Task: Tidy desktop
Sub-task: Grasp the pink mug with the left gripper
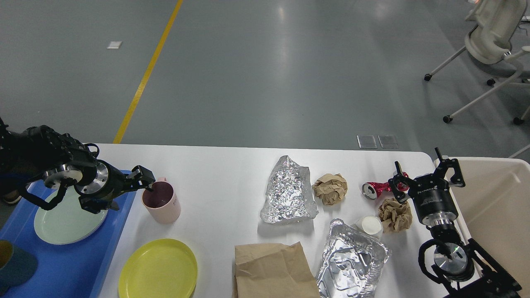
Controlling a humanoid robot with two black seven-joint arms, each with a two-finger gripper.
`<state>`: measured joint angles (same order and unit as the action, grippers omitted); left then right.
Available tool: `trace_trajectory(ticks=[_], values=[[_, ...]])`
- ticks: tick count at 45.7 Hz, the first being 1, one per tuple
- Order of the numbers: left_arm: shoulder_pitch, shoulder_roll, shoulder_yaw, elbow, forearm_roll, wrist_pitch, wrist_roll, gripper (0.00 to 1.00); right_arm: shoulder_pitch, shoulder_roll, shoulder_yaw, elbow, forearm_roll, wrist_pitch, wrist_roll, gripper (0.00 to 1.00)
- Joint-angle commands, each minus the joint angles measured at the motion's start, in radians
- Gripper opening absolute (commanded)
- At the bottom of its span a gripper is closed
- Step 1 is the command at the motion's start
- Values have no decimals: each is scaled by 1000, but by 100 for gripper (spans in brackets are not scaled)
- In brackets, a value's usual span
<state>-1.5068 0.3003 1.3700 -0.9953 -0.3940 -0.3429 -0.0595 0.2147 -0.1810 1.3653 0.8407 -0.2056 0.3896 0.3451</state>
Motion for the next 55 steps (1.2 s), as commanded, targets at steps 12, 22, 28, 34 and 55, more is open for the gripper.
trace_trajectory(ticks=[12,22,28,34,55], values=[[175,-23,-147,144,3,94,1,96,0,0,0,0,0,0,0,100],[217,-52,-166,173,4,154,3,95,0,0,0,0,0,0,0,100],[220,-52,-166,173,4,156,3,88,0,0,0,-2,0,0,0,100],[223,-49,-166,172,4,145,4,67,0,0,0,-2,0,0,0,100],[211,-35,-166,161,3,94,58,9,0,0,0,-2,0,0,0,100]])
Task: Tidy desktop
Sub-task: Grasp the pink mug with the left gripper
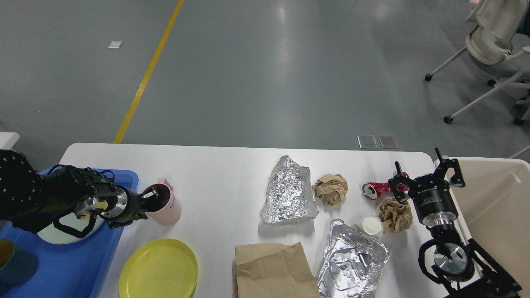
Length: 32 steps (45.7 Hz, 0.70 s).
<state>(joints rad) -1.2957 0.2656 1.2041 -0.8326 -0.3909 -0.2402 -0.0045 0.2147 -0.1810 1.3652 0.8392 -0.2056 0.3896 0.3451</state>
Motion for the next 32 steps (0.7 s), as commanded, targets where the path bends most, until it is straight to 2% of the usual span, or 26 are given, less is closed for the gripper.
trace_trajectory(ticks=[1,3,7,23,28,32], values=[[-2,0,0,-2,0,-14,3,6,0,0,0,0,0,0,0,100],[-4,0,0,-2,0,-39,4,0,0,0,0,0,0,0,0,100],[-5,1,0,-2,-3,-77,6,0,0,0,0,0,0,0,0,100],[-50,14,12,-6,-2,-100,8,0,0,0,0,0,0,0,0,100],[-73,46,18,-20,0,-172,8,0,0,0,0,0,0,0,0,100],[-135,60,58,-48,1,-255,8,0,0,0,0,0,0,0,0,100]])
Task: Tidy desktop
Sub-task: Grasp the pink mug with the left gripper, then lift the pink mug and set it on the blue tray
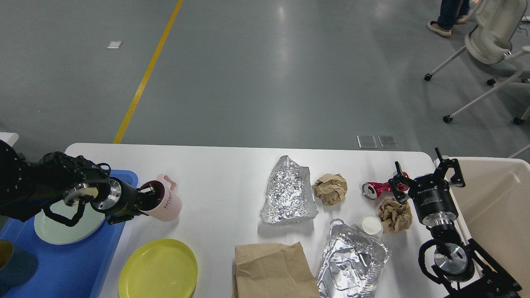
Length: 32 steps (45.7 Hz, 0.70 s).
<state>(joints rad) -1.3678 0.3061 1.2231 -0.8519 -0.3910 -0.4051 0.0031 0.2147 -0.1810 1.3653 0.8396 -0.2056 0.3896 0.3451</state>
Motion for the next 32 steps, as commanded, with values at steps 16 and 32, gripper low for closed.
trace_trajectory(ticks=[16,32], values=[[-552,21,331,-432,17,-132,31,0,0,0,0,-1,0,0,0,100],[-1028,-38,391,-869,207,-143,24,0,0,0,0,-1,0,0,0,100]])
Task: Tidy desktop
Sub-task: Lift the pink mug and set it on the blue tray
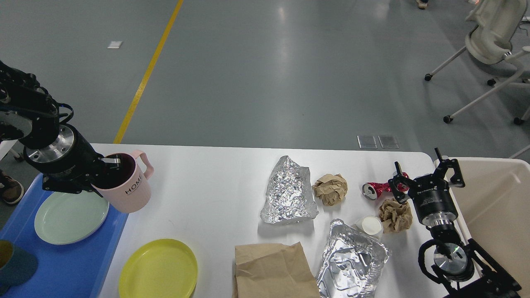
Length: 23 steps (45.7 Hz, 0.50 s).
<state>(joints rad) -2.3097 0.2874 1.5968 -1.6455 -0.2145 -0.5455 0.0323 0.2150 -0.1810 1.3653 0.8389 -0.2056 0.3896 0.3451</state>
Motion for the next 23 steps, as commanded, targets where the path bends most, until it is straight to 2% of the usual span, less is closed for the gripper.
trace_trajectory(ticks=[1,12,19,23], values=[[-94,-20,17,-85,35,-4,-5,0,0,0,0,0,0,-1,0,100],[-85,33,54,-88,107,15,-20,0,0,0,0,0,0,0,0,100],[42,162,54,-48,205,133,-60,0,0,0,0,2,0,0,0,100],[136,260,49,-5,285,173,-78,0,0,0,0,0,0,0,0,100]])
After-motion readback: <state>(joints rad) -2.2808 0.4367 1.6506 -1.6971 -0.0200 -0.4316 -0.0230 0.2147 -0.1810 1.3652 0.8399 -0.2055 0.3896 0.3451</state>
